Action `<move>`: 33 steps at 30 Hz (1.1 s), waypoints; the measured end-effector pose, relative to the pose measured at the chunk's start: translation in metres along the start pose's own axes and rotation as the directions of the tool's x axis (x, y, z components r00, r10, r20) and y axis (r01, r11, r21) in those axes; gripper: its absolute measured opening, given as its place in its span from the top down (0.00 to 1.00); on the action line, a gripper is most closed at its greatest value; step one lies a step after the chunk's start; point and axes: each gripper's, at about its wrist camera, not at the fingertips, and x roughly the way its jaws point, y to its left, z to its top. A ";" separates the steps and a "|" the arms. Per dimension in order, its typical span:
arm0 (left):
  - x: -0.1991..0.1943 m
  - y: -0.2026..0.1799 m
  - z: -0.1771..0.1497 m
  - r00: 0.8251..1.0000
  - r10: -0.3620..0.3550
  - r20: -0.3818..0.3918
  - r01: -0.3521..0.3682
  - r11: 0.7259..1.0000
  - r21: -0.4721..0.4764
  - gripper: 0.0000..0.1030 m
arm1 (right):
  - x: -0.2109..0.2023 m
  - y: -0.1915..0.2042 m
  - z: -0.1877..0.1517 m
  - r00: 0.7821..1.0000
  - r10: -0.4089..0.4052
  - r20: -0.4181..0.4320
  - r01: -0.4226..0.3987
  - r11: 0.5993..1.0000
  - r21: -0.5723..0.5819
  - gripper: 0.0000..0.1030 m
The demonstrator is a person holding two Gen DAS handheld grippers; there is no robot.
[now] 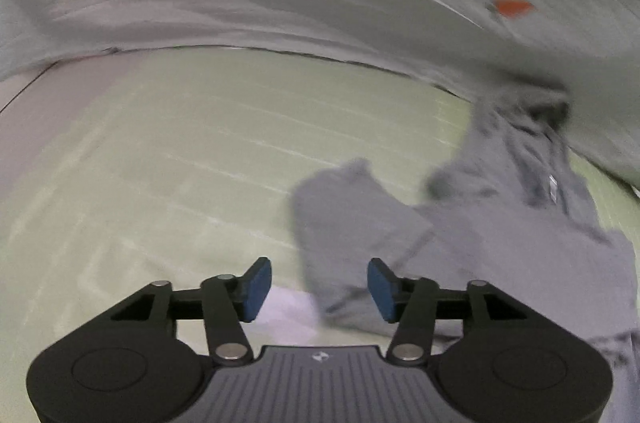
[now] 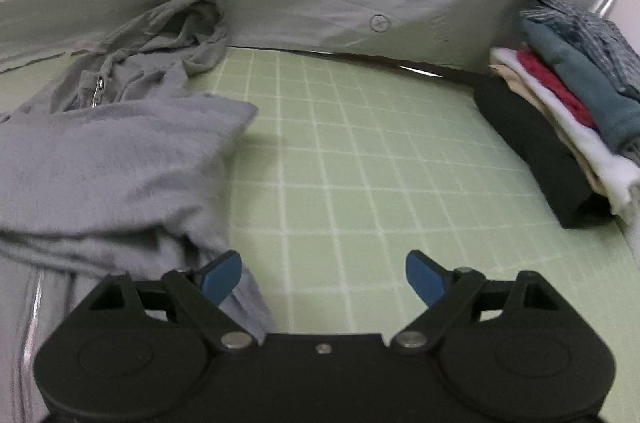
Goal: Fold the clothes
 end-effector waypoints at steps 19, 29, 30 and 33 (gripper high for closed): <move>0.045 -0.007 -0.011 0.998 0.053 0.035 -0.056 0.995 0.088 0.80 | 0.012 -0.021 -0.008 0.988 -0.094 -0.121 0.110 0.985 0.134 0.13; 0.013 0.024 0.006 0.970 -0.223 0.096 0.242 0.903 -0.355 0.90 | -0.003 -0.031 -0.016 0.992 -0.075 -0.104 0.092 0.981 0.172 0.13; 0.008 0.013 0.008 0.961 -0.257 0.105 0.277 0.902 -0.330 0.90 | -0.005 -0.033 -0.018 0.992 -0.074 -0.102 0.091 0.980 0.178 0.13; -0.008 -0.026 0.013 0.922 -0.367 0.123 0.386 0.891 -0.240 0.90 | -0.010 -0.040 -0.022 0.992 -0.076 -0.099 0.094 0.975 0.200 0.13</move>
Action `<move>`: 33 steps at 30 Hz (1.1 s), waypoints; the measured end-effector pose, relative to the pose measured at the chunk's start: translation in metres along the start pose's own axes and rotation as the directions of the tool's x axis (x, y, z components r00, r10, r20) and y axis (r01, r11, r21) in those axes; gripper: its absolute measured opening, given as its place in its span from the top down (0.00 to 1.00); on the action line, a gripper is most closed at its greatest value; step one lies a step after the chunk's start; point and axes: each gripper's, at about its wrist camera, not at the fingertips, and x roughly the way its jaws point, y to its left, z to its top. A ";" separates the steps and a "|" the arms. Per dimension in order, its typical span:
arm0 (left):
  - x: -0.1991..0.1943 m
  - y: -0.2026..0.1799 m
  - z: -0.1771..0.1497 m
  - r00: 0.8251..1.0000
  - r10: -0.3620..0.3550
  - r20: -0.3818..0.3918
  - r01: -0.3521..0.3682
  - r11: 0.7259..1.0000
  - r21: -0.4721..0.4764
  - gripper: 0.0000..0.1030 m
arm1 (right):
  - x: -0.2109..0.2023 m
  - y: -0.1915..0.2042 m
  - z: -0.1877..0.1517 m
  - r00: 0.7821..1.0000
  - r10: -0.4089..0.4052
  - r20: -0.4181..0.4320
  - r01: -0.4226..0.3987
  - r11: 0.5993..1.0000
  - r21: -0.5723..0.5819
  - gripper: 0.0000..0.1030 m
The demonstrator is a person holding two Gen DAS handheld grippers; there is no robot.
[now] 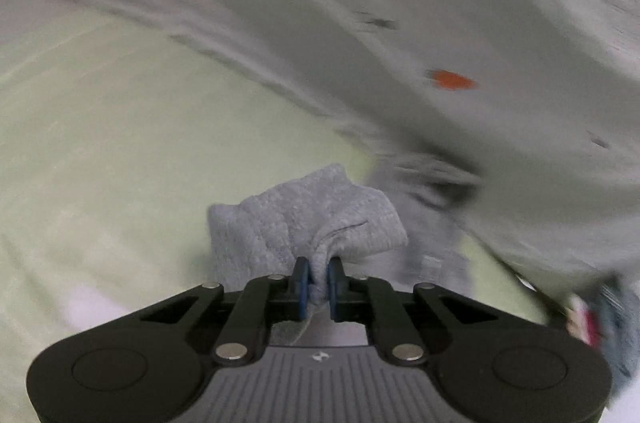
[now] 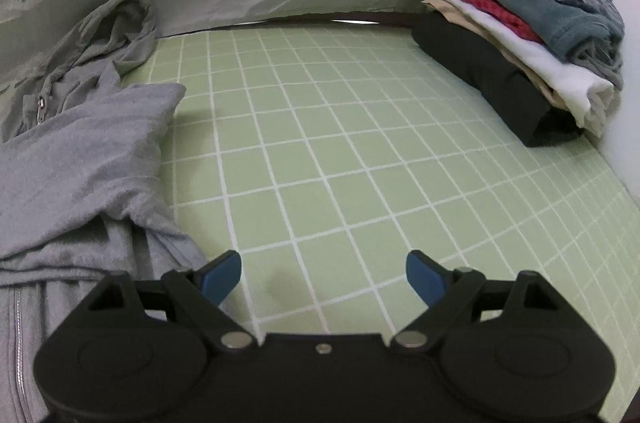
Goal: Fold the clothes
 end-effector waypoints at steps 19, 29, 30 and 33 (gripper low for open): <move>0.023 -0.032 -0.036 0.935 0.331 -0.126 -0.279 0.908 0.314 0.13 | -0.023 0.060 0.037 0.974 0.188 0.124 -0.181 0.981 -0.068 0.08; 0.034 -0.001 -0.034 0.907 0.393 -0.152 -0.342 0.898 0.277 0.11 | -0.015 0.162 0.043 0.899 0.437 0.003 -0.427 0.881 -0.205 0.51; 0.036 0.000 -0.035 0.905 0.395 -0.155 -0.345 0.898 0.274 0.10 | -0.013 0.168 0.041 0.901 0.433 -0.012 -0.426 0.881 -0.205 0.52; 0.038 0.005 -0.036 0.904 0.394 -0.166 -0.344 0.901 0.263 0.07 | -0.008 0.178 0.035 0.890 0.452 -0.058 -0.455 0.871 -0.185 0.52</move>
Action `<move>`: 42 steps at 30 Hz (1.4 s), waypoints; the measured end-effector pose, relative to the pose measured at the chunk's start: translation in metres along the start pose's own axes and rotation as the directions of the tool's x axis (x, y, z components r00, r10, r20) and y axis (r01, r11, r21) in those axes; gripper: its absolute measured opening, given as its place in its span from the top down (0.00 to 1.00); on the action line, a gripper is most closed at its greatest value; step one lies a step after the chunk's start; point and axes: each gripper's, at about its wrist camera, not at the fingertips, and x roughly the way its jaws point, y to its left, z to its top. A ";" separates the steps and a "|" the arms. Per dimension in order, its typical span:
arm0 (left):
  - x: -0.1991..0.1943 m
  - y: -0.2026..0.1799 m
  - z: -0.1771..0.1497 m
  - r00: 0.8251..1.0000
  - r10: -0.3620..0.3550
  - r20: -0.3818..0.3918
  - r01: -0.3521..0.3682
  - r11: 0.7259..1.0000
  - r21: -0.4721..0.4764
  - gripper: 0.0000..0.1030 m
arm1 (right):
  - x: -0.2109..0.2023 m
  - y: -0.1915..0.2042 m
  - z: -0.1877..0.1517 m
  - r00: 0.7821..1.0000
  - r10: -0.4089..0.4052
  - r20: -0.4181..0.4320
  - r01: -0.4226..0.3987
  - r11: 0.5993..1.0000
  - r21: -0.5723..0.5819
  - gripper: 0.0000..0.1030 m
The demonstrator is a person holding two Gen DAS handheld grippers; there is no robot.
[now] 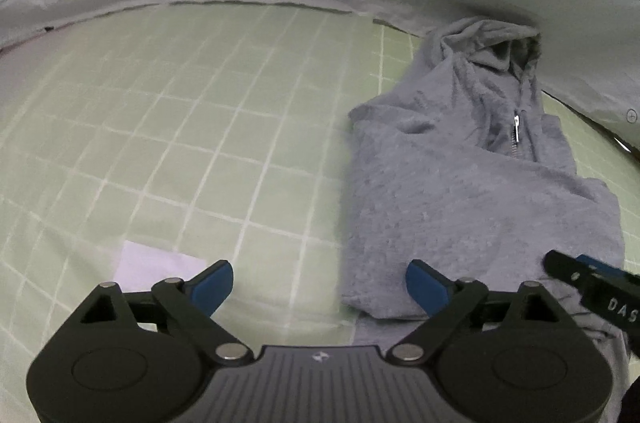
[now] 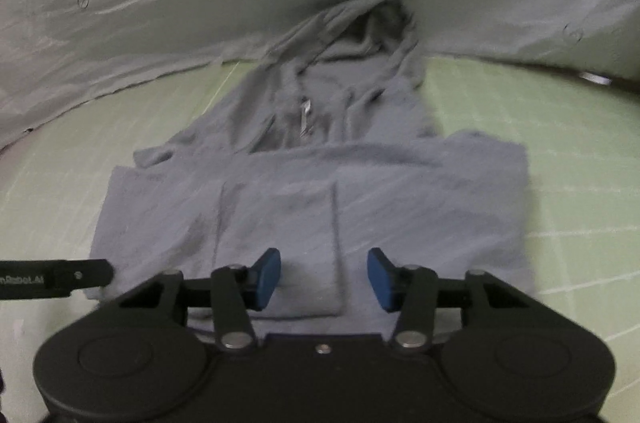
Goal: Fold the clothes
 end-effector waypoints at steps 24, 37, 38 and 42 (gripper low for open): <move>0.019 -0.066 0.009 0.999 0.054 0.003 -0.054 0.976 0.211 0.06 | -0.034 -0.103 0.008 0.983 -0.172 -0.058 0.176 0.981 0.081 0.70; 0.008 -0.055 0.038 0.999 0.030 0.027 -0.033 0.994 0.102 0.06 | -0.024 -0.131 0.012 0.974 -0.225 -0.032 0.227 0.970 0.084 0.22; 0.007 -0.055 0.045 0.999 0.032 0.037 -0.036 0.995 0.095 0.06 | -0.022 -0.131 0.018 0.974 -0.226 -0.020 0.227 0.971 0.074 0.21; 0.012 -0.064 0.074 0.997 0.045 0.068 -0.051 0.994 0.092 0.06 | -0.009 -0.130 0.043 0.974 -0.228 0.015 0.227 0.973 0.026 0.17</move>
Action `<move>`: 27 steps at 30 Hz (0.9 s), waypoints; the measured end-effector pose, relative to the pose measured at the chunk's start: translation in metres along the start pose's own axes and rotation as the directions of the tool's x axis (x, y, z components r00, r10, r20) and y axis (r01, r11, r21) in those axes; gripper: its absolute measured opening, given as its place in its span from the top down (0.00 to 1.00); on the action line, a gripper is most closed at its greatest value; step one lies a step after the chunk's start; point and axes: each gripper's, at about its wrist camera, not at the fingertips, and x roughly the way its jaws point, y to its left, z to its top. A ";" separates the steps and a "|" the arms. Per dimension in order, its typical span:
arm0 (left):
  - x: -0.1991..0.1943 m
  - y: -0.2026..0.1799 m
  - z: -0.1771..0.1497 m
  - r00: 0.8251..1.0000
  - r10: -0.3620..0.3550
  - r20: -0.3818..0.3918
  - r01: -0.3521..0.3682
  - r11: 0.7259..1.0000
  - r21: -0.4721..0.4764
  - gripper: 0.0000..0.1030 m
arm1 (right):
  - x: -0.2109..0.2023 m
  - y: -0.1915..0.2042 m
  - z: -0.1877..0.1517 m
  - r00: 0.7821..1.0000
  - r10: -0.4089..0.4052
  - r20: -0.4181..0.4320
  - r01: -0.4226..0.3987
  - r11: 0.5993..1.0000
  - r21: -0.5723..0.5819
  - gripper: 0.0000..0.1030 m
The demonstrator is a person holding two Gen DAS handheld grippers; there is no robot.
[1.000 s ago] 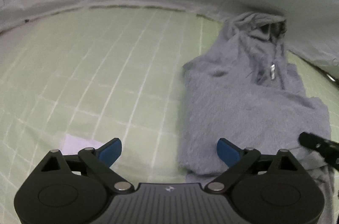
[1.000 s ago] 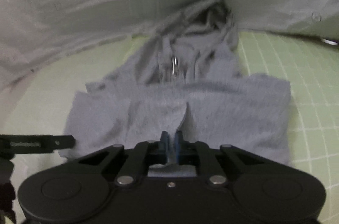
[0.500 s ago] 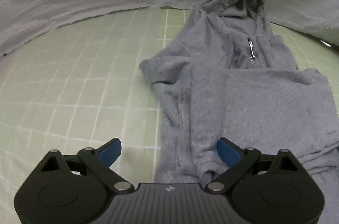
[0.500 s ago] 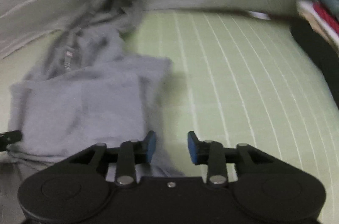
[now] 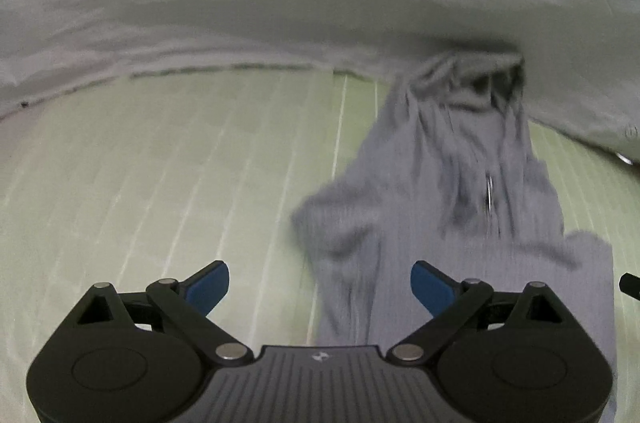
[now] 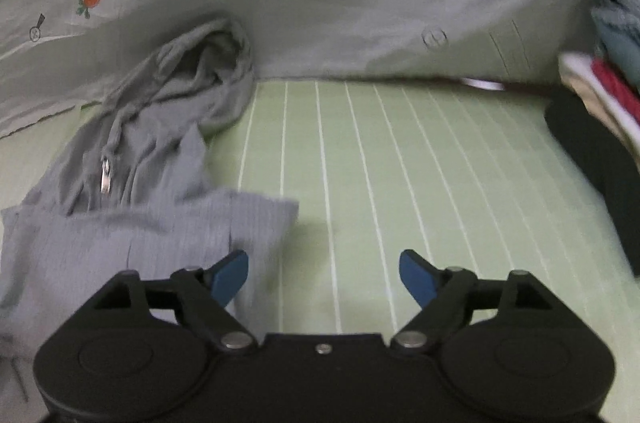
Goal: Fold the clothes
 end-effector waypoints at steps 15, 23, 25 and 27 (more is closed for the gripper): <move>0.118 -0.086 0.097 0.999 -0.050 0.017 0.047 0.990 0.135 0.06 | 0.134 0.057 0.109 0.996 0.072 0.053 -0.069 0.996 -0.062 0.14; 0.156 -0.108 0.100 0.998 0.004 0.055 -0.017 0.970 0.244 0.02 | 0.177 0.087 0.128 0.988 0.150 0.046 -0.146 0.986 -0.074 0.13; 0.157 -0.106 0.101 0.995 0.051 0.090 -0.072 0.966 0.248 0.03 | 0.182 0.093 0.127 0.990 0.136 0.043 -0.130 0.986 -0.107 0.13; 0.155 -0.101 0.102 0.983 0.126 0.132 -0.156 0.954 0.255 0.02 | 0.182 0.095 0.127 0.994 0.096 0.051 -0.089 0.988 -0.125 0.11</move>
